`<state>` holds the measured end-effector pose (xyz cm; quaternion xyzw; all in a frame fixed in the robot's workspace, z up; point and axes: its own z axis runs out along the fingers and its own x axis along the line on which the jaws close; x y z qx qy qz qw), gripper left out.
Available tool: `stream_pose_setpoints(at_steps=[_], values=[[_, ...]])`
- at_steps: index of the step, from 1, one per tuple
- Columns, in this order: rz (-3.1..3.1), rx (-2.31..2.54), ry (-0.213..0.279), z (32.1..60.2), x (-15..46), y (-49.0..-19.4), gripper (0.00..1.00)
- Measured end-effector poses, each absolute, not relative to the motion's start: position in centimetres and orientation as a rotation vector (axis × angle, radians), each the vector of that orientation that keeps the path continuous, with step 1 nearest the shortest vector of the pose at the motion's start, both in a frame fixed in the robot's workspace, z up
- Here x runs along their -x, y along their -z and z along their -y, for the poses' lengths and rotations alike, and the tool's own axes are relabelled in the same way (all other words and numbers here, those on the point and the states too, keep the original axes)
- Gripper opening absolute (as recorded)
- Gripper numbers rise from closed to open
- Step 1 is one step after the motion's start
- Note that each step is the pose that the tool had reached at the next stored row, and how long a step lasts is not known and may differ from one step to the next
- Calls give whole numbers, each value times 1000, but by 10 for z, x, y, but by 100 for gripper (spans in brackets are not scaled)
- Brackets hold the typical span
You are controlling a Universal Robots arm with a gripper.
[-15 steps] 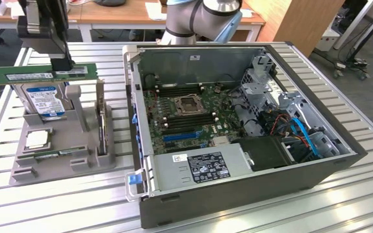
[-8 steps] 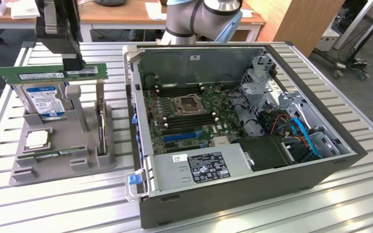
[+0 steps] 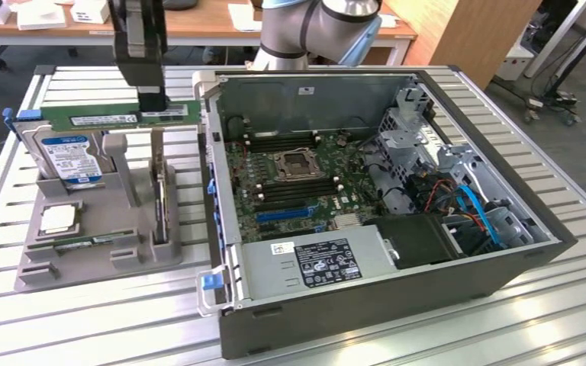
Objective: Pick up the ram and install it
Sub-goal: 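Pick up the ram and move it above insertion slot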
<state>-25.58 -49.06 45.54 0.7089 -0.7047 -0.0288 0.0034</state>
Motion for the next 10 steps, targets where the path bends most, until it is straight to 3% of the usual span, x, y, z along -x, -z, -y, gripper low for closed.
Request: stream_pose_setpoints(at_steps=[10], values=[[2209,-2222,91,491,234,-453,11]])
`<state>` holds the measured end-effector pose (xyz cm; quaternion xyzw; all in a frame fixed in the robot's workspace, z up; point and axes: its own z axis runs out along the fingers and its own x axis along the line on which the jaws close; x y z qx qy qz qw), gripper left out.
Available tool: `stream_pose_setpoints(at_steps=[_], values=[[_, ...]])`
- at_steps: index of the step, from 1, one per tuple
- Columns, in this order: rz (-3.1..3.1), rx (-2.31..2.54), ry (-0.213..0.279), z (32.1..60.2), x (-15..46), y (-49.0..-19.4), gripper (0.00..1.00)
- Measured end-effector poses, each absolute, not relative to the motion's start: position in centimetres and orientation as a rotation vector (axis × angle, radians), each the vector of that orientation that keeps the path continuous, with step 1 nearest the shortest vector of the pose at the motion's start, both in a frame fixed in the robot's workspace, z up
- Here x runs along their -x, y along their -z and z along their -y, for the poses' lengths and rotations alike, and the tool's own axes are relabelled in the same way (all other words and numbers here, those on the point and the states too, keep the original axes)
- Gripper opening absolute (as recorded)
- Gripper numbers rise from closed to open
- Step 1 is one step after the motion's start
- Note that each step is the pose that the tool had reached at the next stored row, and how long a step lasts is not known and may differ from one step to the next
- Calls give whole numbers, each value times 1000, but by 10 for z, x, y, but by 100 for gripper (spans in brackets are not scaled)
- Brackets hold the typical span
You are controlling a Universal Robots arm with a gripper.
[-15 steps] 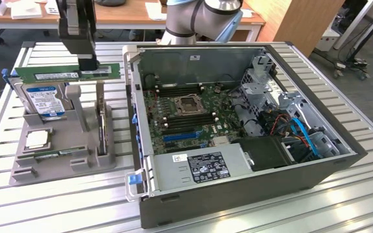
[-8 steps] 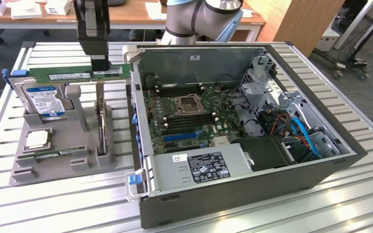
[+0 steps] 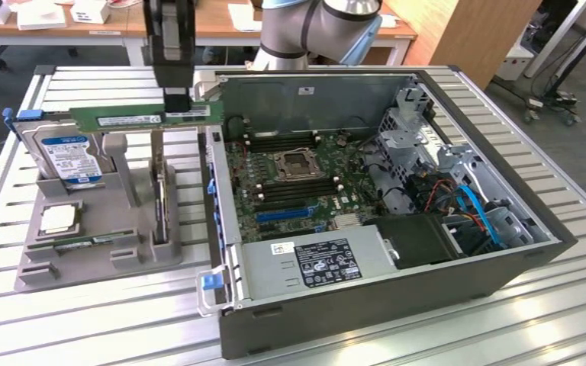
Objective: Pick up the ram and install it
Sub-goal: 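Pick up the ram and move it above insertion slot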
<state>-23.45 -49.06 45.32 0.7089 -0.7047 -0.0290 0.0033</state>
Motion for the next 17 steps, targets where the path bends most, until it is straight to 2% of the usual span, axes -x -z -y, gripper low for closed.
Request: stream_pose_setpoints(at_steps=[17], values=[[2209,-2224,92,494,187,-451,11]])
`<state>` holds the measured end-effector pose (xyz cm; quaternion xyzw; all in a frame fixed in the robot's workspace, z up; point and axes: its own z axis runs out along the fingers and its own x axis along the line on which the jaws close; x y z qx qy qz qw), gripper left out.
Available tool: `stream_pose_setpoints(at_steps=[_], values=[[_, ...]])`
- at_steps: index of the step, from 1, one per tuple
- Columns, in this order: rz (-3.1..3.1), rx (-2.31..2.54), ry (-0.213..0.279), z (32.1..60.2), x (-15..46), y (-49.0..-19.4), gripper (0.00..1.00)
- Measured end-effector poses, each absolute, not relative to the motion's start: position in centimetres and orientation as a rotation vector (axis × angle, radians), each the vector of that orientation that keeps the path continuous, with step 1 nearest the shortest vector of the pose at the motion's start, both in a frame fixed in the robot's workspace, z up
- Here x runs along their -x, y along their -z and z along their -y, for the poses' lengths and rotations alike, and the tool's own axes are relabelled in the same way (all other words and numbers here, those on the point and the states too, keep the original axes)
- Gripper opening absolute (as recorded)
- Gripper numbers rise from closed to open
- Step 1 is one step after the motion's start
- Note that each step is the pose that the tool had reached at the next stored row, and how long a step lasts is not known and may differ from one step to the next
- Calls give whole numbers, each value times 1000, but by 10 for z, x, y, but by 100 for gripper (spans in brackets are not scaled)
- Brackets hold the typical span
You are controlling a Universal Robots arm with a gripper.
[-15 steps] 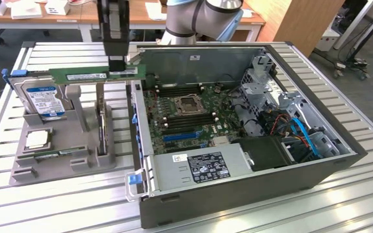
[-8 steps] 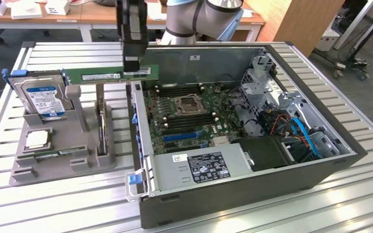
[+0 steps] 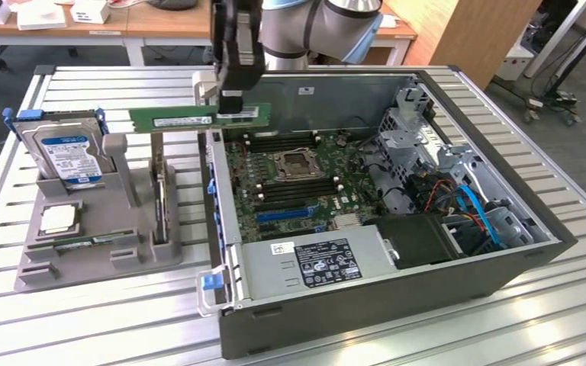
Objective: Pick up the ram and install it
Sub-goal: 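Pick up the ram and move it above insertion slot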
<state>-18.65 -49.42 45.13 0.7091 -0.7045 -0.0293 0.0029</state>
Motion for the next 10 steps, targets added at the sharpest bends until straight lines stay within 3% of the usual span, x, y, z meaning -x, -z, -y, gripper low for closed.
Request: stream_pose_setpoints(at_steps=[10], values=[[2210,-2224,93,497,160,-450,11]])
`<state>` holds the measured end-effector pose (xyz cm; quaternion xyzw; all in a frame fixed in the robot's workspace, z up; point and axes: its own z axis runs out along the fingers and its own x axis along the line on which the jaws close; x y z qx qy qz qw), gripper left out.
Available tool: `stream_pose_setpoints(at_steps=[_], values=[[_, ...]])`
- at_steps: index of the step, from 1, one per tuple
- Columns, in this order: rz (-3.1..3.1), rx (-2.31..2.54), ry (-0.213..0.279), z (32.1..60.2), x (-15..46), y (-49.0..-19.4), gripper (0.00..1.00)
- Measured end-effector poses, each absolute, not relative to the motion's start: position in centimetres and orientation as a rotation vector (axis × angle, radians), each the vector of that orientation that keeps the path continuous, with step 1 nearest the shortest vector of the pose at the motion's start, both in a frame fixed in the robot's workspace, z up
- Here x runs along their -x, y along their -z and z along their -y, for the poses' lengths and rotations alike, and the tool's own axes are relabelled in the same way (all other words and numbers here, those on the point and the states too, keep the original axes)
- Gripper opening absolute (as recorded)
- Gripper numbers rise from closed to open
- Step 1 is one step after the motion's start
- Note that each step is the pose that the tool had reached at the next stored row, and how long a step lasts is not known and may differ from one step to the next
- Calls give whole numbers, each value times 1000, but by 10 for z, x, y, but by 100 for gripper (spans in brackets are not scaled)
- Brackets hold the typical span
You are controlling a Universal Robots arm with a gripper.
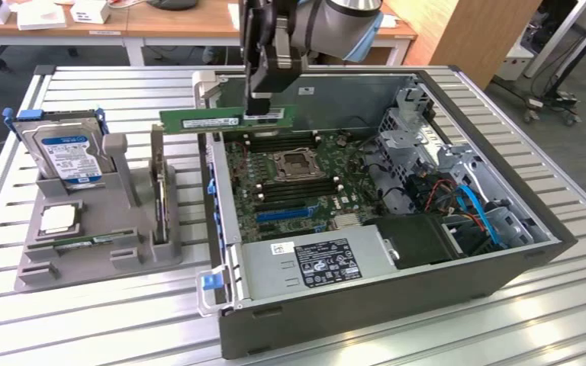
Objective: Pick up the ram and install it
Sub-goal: 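Pick up the ram and move it above insertion slot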
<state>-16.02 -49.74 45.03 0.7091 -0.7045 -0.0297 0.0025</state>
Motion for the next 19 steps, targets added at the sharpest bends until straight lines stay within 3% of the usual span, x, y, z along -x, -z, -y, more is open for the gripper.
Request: stream_pose_setpoints(at_steps=[19], values=[[2211,-2225,95,500,113,-449,11]])
